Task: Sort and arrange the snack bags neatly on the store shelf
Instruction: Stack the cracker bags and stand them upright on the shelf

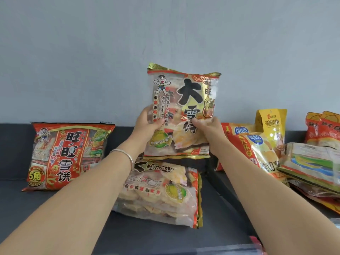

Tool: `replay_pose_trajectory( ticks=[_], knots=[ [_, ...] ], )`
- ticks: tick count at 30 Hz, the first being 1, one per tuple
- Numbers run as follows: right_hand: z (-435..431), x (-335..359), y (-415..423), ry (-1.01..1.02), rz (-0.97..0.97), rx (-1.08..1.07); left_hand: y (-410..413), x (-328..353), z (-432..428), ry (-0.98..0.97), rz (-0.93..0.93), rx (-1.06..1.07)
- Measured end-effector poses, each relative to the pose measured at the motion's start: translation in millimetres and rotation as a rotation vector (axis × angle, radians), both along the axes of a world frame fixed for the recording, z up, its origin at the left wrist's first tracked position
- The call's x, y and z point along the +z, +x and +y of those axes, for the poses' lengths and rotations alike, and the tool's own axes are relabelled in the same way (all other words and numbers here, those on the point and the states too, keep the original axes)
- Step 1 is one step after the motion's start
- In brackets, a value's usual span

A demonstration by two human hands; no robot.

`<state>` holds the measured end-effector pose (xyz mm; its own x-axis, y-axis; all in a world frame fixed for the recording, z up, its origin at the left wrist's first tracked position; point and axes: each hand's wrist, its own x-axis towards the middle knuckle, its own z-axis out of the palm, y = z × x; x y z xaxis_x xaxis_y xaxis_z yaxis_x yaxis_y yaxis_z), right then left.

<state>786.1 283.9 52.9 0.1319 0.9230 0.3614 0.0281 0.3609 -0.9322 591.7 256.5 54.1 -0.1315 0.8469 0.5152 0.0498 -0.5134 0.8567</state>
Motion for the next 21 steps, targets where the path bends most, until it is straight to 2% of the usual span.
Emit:
replay_pose_trajectory(
  ticks=[4, 7, 11, 14, 21],
  knots=[
    [33.8, -11.4, -6.2, 0.117, -0.073, -0.024, 0.5, -3.4, 38.0, -0.096, 0.185, 0.25],
    [62.6, -41.2, -7.6, 0.008, -0.144, -0.007, 2.7, -22.7, 51.5, -0.288, 0.268, 0.231],
    [91.0, -77.5, -5.2, -0.232, -0.217, 0.059, -2.2, -45.2, 59.5, -0.507, 0.495, 0.177],
    [98.7, -86.2, -7.5, -0.211, -0.22, 0.074, -16.6, -53.4, 68.3, -0.577, 0.601, 0.207],
    [97.2, -88.3, -12.6, -0.186, -0.318, 0.083, -22.7, -77.6, 67.9, -0.669, 0.724, 0.194]
  ],
)
